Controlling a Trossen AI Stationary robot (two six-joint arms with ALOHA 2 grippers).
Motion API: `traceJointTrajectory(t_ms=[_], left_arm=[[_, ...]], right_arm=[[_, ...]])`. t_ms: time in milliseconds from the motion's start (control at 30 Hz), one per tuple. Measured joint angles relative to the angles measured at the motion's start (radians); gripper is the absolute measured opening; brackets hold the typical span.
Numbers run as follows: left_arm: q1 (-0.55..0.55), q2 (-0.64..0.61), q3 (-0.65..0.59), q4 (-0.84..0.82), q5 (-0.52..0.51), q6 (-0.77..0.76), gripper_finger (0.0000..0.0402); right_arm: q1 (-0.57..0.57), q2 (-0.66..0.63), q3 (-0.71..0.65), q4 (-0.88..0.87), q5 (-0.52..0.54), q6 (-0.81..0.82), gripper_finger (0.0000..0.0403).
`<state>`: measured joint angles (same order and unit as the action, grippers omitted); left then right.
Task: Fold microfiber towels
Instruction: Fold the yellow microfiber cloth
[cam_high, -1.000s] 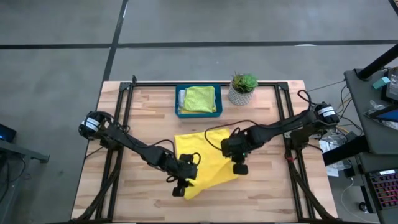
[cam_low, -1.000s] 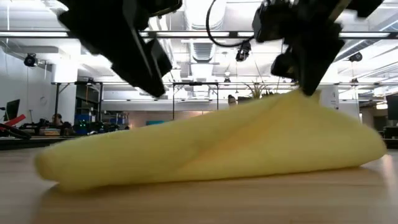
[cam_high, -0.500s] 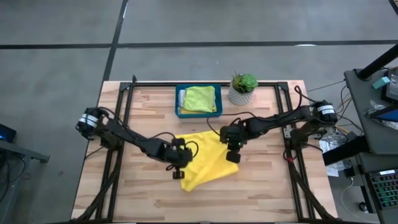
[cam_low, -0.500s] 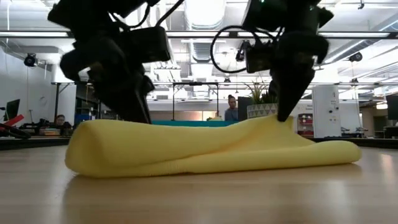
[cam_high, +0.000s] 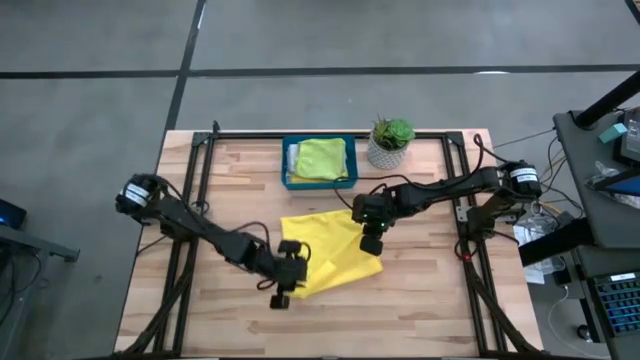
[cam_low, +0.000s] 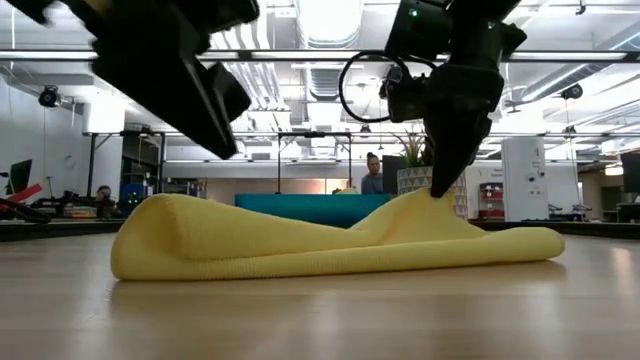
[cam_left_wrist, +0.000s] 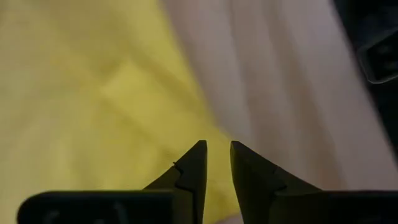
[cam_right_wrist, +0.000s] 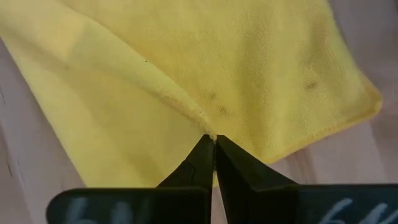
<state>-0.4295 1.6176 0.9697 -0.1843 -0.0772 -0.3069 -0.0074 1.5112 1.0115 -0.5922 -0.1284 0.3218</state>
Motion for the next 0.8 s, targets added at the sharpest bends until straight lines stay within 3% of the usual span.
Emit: traceJointTrajectory(t_ms=[200, 433, 600, 800], left_arm=[[-0.099, 0.006, 0.004, -0.01, -0.029, -0.1, 0.0068], [-0.142, 0.038, 0.01, -0.012, -0.101, -0.151, 0.0139], [-0.155, 0.117, 0.045, -0.01, -0.168, -0.057, 0.0173], [-0.162, 0.193, 0.117, -0.1, -0.293, -0.001, 0.0178]], right_arm=[[0.0, 0.0, -0.001, 0.0, -0.001, -0.001, 0.0008], [0.0, 0.0, -0.001, 0.003, -0.002, -0.007, 0.0008], [0.0, 0.0, -0.001, -0.001, -0.002, -0.007, 0.0008], [0.0, 0.0, -0.001, -0.006, -0.003, -0.008, 0.0008]])
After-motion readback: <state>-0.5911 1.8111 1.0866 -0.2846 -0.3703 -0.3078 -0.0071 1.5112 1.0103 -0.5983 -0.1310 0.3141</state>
